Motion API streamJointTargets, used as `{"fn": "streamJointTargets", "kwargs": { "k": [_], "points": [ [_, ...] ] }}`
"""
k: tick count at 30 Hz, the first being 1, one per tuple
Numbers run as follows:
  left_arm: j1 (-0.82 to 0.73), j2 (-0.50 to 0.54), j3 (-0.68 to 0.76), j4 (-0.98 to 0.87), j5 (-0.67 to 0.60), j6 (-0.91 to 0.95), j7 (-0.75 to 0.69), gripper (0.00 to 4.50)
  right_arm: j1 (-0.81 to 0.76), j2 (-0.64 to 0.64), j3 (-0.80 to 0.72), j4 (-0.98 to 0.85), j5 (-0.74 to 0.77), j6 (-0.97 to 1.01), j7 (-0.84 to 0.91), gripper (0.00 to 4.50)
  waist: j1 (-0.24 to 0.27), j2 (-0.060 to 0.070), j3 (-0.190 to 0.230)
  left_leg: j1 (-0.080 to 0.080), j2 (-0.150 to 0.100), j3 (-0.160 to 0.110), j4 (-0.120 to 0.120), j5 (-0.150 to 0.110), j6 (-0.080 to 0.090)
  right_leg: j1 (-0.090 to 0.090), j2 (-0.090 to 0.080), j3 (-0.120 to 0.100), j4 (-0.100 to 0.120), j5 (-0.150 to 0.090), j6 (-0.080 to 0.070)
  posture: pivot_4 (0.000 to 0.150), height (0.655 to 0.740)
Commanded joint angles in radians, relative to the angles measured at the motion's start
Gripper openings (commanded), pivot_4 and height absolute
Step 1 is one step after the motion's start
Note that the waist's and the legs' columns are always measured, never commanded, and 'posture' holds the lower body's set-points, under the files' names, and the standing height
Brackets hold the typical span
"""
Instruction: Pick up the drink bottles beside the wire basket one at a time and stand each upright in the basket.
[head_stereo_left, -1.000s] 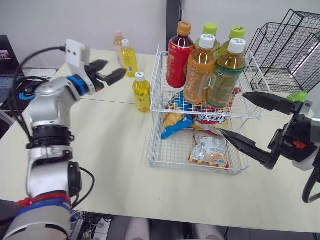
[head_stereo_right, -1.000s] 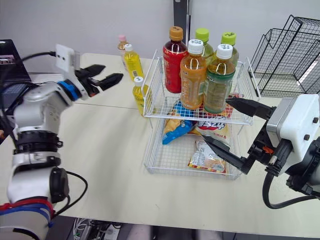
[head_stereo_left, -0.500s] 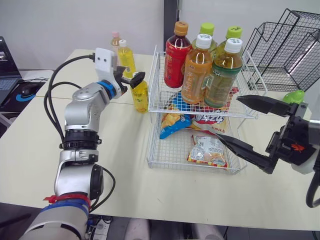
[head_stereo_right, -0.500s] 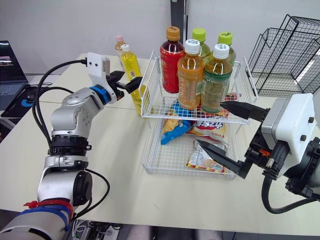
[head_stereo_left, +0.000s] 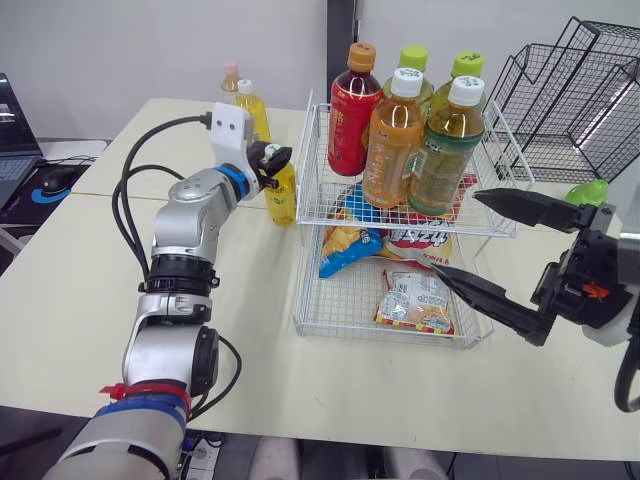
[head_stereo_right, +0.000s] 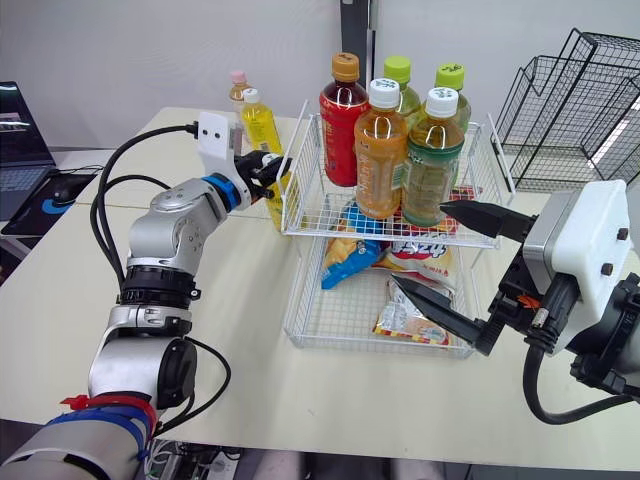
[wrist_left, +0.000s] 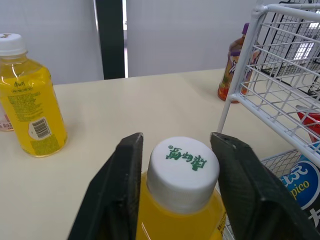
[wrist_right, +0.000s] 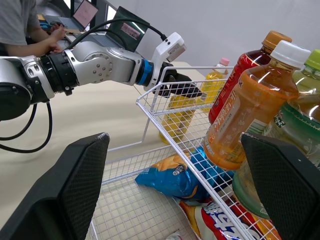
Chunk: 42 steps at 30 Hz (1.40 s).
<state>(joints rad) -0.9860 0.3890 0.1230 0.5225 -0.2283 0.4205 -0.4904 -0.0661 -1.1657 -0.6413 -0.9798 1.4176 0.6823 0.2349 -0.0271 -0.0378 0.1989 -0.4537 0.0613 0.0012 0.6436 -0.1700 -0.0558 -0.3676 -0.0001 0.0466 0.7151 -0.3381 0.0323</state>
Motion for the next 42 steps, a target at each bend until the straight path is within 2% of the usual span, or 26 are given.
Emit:
{"fn": "streamJointTargets", "kwargs": {
  "k": [1, 9, 13, 20, 27, 31, 36, 42],
  "points": [
    [-0.018, -0.001, 0.005, -0.037, -0.01, -0.015, -0.011, 1.38, -0.006, -0.011, -0.023, -0.008, 0.01, -0.026, -0.013, 4.5, 0.0, 0.0, 0.0, 0.0, 0.0, 0.0, 0.0, 0.0, 0.0, 0.0, 0.0, 0.0, 0.0, 0.0, 0.0, 0.15, 0.7347],
    [0.014, 0.095, 0.017, -0.181, -0.053, 0.037, -0.136, 1.38, 0.071, -0.001, -0.149, 0.025, -0.031, 0.016, 0.054, 4.5, -0.001, 0.0, 0.0, -0.001, 0.0, 0.0, -0.001, 0.0, 0.0, -0.001, 0.0, 0.0, -0.001, 0.0, 0.0, 0.15, 0.7347],
    [-0.041, 0.183, 0.024, -0.197, -0.08, 0.08, -0.228, 1.38, 0.093, -0.003, -0.181, 0.031, -0.023, 0.02, 0.082, 4.5, -0.002, 0.0, 0.0, 0.0, 0.001, 0.0, -0.001, 0.0, 0.0, -0.001, 0.0, 0.0, -0.001, 0.0, 0.0, 0.15, 0.7347],
    [-0.255, 0.349, 0.019, -0.088, -0.112, 0.181, -0.417, 1.38, 0.11, 0.007, -0.205, 0.03, -0.014, 0.016, 0.087, 4.5, -0.002, -0.001, 0.001, -0.002, 0.0, 0.0, -0.001, 0.0, 0.0, -0.001, 0.0, -0.001, -0.002, 0.0, 0.0, 0.15, 0.7347],
    [-0.548, 0.45, -0.029, 0.071, -0.136, 0.353, -0.637, 1.38, 0.118, 0.015, -0.184, 0.015, -0.029, 0.003, 0.091, 4.5, -0.002, -0.001, 0.001, -0.003, 0.0, 0.0, -0.001, 0.0, 0.0, -0.002, 0.0, -0.001, -0.002, -0.001, 0.001, 0.15, 0.7347],
    [-0.683, 0.461, -0.046, 0.156, -0.139, 0.417, -0.716, 1.38, 0.121, 0.024, -0.169, 0.01, -0.042, -0.005, 0.088, 4.5, -0.004, -0.002, 0.001, -0.003, 0.0, -0.001, -0.001, 0.0, 0.0, -0.002, 0.001, -0.001, -0.002, -0.001, 0.001, 0.15, 0.7347],
    [-0.835, 0.417, -0.06, 0.243, -0.153, 0.472, -0.795, 1.38, 0.113, 0.027, -0.149, 0.012, -0.061, -0.01, 0.092, 4.5, -0.004, -0.002, 0.001, -0.004, 0.001, -0.001, -0.001, 0.0, 0.0, -0.004, 0.001, -0.001, -0.002, -0.002, 0.004, 0.15, 0.7347],
    [-0.851, 0.313, -0.113, 0.262, -0.135, 0.458, -0.88, 1.38, 0.105, 0.025, -0.135, 0.019, -0.074, -0.016, 0.088, 4.5, -0.002, -0.001, 0.001, -0.006, 0.0, -0.001, -0.001, 0.0, 0.0, -0.005, 0.001, -0.001, -0.002, -0.002, 0.004, 0.15, 0.7347]
  ]
}}
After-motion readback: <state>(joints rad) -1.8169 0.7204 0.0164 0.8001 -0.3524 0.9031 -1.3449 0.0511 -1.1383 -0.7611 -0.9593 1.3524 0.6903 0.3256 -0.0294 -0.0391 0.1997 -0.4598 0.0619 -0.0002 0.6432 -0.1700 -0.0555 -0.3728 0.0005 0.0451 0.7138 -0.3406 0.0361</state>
